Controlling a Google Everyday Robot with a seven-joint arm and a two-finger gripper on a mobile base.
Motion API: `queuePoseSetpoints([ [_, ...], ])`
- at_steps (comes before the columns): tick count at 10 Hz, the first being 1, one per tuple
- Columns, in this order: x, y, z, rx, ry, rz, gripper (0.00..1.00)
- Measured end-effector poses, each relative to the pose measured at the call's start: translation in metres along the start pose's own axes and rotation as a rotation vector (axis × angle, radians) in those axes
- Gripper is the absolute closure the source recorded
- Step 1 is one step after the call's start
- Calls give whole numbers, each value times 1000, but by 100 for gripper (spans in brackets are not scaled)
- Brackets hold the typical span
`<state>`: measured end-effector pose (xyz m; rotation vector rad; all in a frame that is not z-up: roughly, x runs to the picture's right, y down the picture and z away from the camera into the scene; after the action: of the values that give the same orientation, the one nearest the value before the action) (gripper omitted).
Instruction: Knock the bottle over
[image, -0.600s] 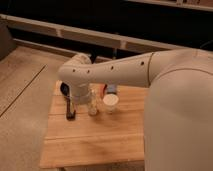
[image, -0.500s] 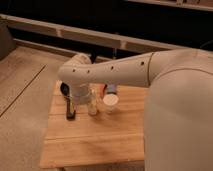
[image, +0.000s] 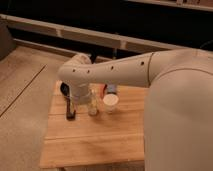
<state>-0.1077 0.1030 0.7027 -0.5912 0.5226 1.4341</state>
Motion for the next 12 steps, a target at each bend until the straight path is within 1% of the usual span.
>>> queuePoseSetpoints([
  [7, 0, 0, 0, 0, 0, 0, 35],
  [9, 0, 0, 0, 0, 0, 0, 44],
  [10, 0, 0, 0, 0, 0, 0, 58],
  [11, 0, 0, 0, 0, 0, 0, 66],
  [12, 0, 0, 0, 0, 0, 0, 76],
])
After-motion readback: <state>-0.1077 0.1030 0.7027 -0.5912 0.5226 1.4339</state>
